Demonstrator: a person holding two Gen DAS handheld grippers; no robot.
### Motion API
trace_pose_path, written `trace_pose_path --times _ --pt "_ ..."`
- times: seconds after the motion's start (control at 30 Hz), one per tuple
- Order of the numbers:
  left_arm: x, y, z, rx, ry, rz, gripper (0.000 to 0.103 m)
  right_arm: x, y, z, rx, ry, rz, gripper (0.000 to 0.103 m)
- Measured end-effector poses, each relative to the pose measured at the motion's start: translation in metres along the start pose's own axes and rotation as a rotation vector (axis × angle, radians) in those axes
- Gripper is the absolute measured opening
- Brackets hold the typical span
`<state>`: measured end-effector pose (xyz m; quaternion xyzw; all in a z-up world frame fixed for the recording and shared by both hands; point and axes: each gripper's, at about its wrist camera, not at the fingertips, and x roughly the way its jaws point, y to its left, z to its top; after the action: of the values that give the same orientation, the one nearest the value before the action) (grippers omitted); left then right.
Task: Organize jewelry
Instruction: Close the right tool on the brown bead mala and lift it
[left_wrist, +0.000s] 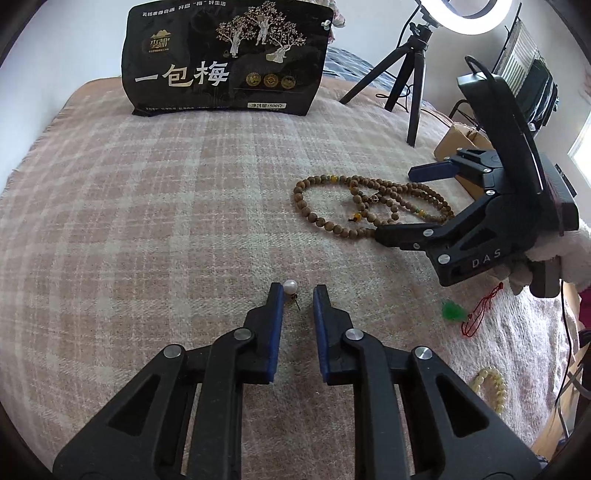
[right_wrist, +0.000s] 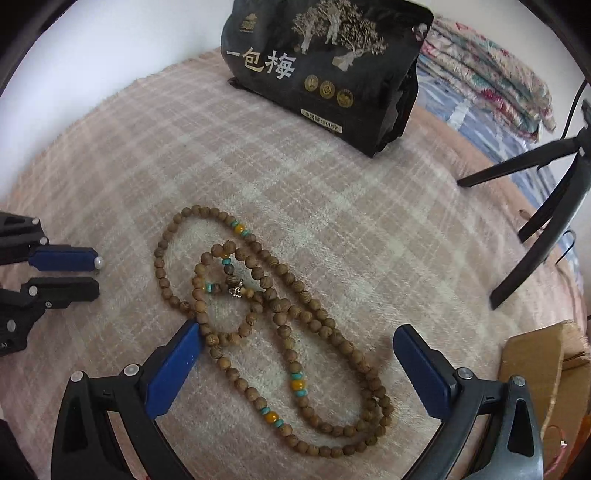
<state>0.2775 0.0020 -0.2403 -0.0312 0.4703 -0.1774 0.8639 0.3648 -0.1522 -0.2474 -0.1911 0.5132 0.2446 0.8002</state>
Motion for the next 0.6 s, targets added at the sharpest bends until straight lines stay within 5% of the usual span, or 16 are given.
trace_pose_path --times 0.17,0.27,0.4,0.6 --pt "0.000 0.002 0.000 -0.014 -0.004 -0.004 0.009 -0.001 -0.001 -0.003 0.048 -0.018 0.065 0.090" --pt "-0.001 0.002 0.000 -0.012 -0.007 -0.001 0.006 -0.006 0.005 -0.004 0.035 -0.019 0.090 0.067" --pt "-0.002 -0.001 -0.001 0.003 -0.015 0.010 0.005 -0.010 0.013 -0.003 0.034 -0.013 0.100 0.023" --pt "-0.006 -0.006 -0.003 0.016 -0.021 0.019 0.005 -0.015 0.021 -0.005 0.069 -0.020 0.073 0.010"
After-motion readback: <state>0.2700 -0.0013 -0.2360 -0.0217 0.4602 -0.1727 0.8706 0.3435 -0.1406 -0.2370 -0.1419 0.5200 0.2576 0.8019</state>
